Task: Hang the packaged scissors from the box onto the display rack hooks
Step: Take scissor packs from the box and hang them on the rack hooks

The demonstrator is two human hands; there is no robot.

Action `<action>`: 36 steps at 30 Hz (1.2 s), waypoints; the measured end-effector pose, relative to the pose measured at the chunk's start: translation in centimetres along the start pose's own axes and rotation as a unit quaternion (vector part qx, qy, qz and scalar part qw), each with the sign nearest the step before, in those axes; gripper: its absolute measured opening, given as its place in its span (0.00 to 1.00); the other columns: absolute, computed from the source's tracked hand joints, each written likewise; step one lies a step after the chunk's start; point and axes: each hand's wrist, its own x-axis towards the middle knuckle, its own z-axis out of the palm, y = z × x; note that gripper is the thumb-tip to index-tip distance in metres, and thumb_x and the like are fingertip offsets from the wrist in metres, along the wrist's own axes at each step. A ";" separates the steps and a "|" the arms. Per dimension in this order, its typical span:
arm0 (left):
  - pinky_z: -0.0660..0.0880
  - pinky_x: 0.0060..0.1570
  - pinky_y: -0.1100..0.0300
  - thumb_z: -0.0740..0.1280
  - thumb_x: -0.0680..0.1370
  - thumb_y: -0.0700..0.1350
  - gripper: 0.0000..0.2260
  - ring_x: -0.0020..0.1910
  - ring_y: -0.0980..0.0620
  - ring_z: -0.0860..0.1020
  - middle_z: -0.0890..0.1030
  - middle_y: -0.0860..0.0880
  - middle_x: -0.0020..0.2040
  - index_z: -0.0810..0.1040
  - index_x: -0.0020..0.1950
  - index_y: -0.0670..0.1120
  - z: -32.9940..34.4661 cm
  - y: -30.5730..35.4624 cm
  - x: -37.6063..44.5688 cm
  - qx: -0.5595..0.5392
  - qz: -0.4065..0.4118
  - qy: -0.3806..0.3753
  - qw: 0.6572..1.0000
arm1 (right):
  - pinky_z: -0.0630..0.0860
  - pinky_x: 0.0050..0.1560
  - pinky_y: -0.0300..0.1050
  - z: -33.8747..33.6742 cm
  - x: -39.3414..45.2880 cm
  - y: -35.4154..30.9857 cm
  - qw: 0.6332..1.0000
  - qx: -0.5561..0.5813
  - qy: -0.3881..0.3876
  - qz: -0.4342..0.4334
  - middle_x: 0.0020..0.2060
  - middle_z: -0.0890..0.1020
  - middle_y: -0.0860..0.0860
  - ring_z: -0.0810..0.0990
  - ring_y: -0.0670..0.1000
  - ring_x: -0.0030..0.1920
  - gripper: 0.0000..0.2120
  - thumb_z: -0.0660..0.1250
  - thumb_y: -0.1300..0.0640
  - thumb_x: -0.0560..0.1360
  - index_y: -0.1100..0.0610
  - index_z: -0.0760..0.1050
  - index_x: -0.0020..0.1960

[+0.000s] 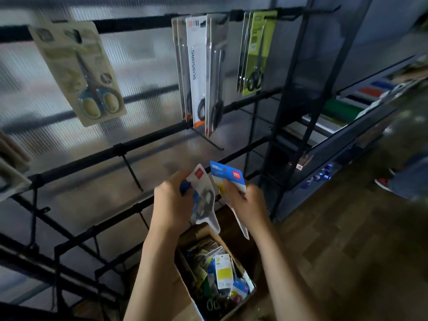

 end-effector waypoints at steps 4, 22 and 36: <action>0.69 0.37 0.80 0.61 0.74 0.28 0.20 0.41 0.60 0.73 0.77 0.53 0.46 0.78 0.59 0.46 -0.7 1.0 0.2 -0.023 0.008 -0.003 1.000 | 0.76 0.36 0.41 0.1 0.0 -1.3 1.000 0.005 -0.008 -0.018 0.37 0.81 0.56 0.80 0.55 0.38 0.04 0.63 0.53 0.78 0.48 0.76 0.46; 0.75 0.44 0.71 0.66 0.75 0.32 0.12 0.43 0.62 0.79 0.81 0.53 0.44 0.78 0.44 0.49 2.7 4.4 2.2 -0.244 -0.066 0.145 0.956 | 0.71 0.31 0.27 -3.7 5.4 -1.0 0.998 -0.027 -0.009 -0.064 0.36 0.81 0.46 0.79 0.36 0.34 0.05 0.65 0.56 0.78 0.57 0.77 0.50; 0.75 0.52 0.53 0.61 0.77 0.31 0.18 0.52 0.49 0.77 0.77 0.42 0.55 0.68 0.52 0.56 19.2 15.7 5.7 -0.275 -0.083 0.211 0.934 | 0.80 0.42 0.42 -22.4 14.1 -0.7 0.998 -0.021 -0.029 -0.057 0.48 0.79 0.48 0.81 0.45 0.47 0.07 0.62 0.52 0.78 0.54 0.70 0.54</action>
